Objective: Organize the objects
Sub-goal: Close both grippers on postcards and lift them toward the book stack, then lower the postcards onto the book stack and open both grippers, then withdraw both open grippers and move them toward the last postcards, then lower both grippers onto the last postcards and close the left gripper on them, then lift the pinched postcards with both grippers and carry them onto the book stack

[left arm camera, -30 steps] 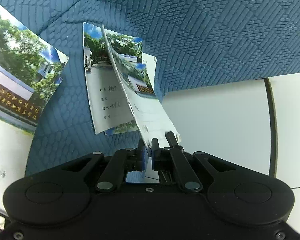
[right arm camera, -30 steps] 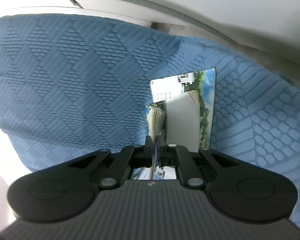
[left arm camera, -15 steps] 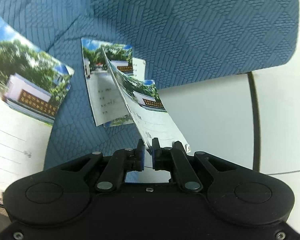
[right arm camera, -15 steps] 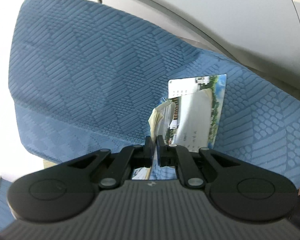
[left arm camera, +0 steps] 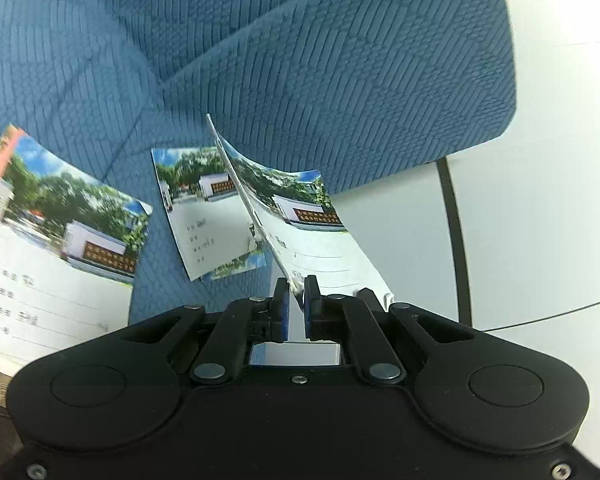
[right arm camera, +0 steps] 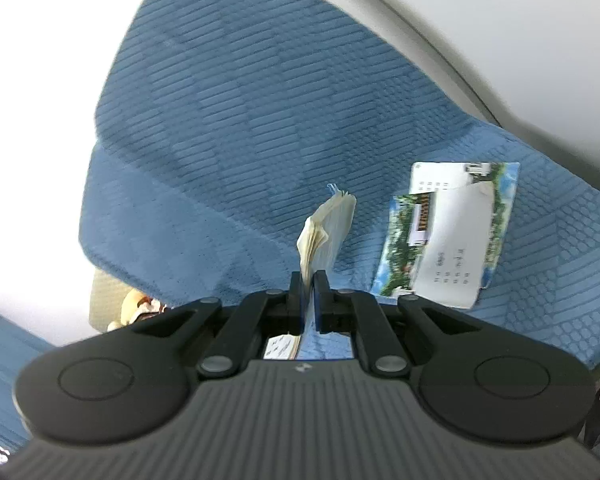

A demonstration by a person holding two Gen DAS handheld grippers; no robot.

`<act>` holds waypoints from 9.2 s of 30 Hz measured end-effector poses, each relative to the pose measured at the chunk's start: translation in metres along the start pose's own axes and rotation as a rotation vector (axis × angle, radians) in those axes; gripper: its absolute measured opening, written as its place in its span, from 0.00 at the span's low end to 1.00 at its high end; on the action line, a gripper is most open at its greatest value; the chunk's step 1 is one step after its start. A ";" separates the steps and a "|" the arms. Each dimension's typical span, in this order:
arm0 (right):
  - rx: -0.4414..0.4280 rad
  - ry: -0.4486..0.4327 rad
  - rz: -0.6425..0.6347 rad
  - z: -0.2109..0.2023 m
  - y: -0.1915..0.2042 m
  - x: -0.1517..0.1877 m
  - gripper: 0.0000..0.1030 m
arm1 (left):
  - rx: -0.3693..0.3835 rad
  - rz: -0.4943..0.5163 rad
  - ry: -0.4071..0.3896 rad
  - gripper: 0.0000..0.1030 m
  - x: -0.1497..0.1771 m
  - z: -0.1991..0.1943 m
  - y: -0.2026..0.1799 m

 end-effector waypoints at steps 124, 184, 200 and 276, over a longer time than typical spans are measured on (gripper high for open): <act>0.271 0.127 -0.634 -0.024 0.053 0.134 0.36 | -0.415 0.542 -0.172 0.53 0.018 -0.098 0.053; 0.289 0.056 -0.130 0.074 -0.177 0.013 0.73 | -0.343 -0.015 0.078 0.49 0.000 0.230 0.103; 0.170 0.038 0.017 0.093 -0.192 0.009 0.74 | -0.320 -0.199 0.006 0.07 -0.007 0.260 0.125; 0.116 -0.186 -0.221 -0.023 0.013 0.030 0.05 | -0.097 0.042 0.005 0.05 0.002 -0.011 0.039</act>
Point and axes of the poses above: each gripper's, at about its wrist camera, not at the fingertips, and z roughly the way its jaws point, y to its left, x to its underside, the point moved 6 cm from there along z, roughly the way its jaws point, and after that the axes turned 8 degrees about -z, right-handed, at the moved point
